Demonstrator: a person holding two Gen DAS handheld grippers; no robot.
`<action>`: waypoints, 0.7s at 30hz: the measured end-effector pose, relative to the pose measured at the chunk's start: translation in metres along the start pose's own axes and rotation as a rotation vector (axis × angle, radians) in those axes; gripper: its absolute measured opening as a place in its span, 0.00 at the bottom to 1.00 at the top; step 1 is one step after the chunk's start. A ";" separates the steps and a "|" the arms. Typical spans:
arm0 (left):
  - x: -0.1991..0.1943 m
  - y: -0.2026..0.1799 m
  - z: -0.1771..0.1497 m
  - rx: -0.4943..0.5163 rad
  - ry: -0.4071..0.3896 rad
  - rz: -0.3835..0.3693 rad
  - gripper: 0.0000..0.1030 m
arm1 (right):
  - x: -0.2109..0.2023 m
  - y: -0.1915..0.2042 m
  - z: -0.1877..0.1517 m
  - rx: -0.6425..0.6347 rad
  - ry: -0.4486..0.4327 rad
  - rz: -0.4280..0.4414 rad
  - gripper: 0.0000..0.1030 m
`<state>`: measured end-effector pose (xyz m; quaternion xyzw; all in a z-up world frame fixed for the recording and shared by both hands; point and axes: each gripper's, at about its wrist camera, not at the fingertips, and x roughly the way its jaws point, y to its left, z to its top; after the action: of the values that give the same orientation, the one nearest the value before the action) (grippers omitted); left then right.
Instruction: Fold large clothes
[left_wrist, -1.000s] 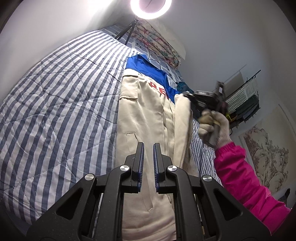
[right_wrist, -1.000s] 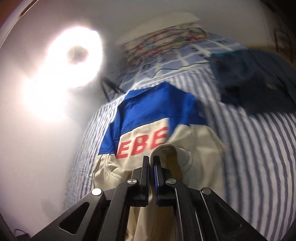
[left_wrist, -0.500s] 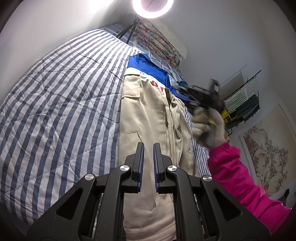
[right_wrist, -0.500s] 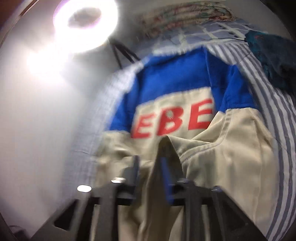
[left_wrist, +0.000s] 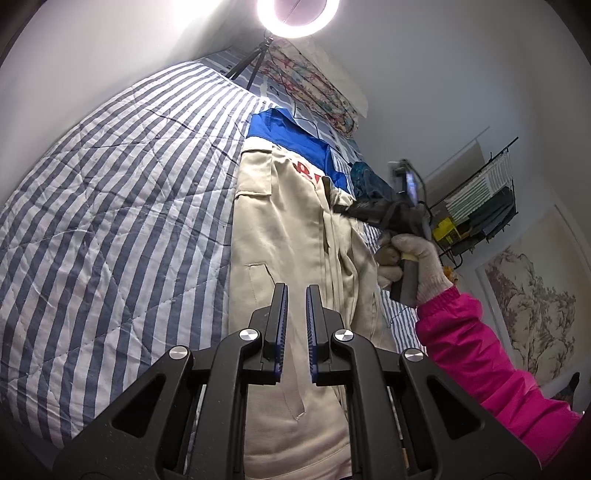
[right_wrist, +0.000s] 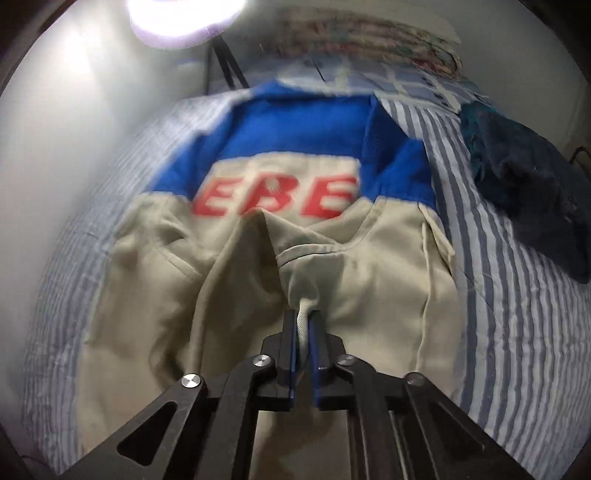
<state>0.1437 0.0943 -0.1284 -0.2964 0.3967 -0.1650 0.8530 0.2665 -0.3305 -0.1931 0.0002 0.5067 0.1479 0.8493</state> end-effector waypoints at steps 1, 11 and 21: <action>-0.001 0.000 0.000 0.001 -0.003 0.000 0.06 | -0.010 -0.006 0.002 0.047 -0.036 0.059 0.02; 0.011 -0.002 0.001 0.022 0.013 0.007 0.06 | 0.047 -0.005 -0.011 0.168 -0.047 0.175 0.01; 0.027 0.000 -0.003 0.066 0.060 0.035 0.06 | -0.077 -0.024 -0.043 0.170 -0.119 0.437 0.24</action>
<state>0.1584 0.0797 -0.1456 -0.2559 0.4216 -0.1719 0.8527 0.2018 -0.3787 -0.1512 0.1900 0.4542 0.2846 0.8226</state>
